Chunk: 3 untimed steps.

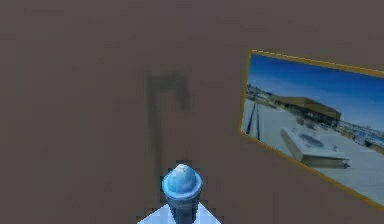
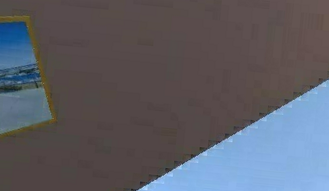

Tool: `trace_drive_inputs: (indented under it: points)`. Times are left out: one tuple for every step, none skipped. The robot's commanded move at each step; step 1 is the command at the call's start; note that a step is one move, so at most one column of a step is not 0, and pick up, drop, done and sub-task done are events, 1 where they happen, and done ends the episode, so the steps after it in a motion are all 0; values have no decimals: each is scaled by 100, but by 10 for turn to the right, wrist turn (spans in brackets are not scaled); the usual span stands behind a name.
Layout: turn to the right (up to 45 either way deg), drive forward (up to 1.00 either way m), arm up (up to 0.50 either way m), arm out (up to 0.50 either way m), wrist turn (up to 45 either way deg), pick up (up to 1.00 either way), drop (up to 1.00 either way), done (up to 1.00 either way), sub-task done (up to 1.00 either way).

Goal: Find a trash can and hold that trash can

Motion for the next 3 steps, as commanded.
trace_drive_inputs:
  points:
    - [60,0,0,0,0,0,0,0,0]
    - [0,35,0,0,0,0,0,0,0]
    - [-450,0,0,0,0,0,0,0,0]
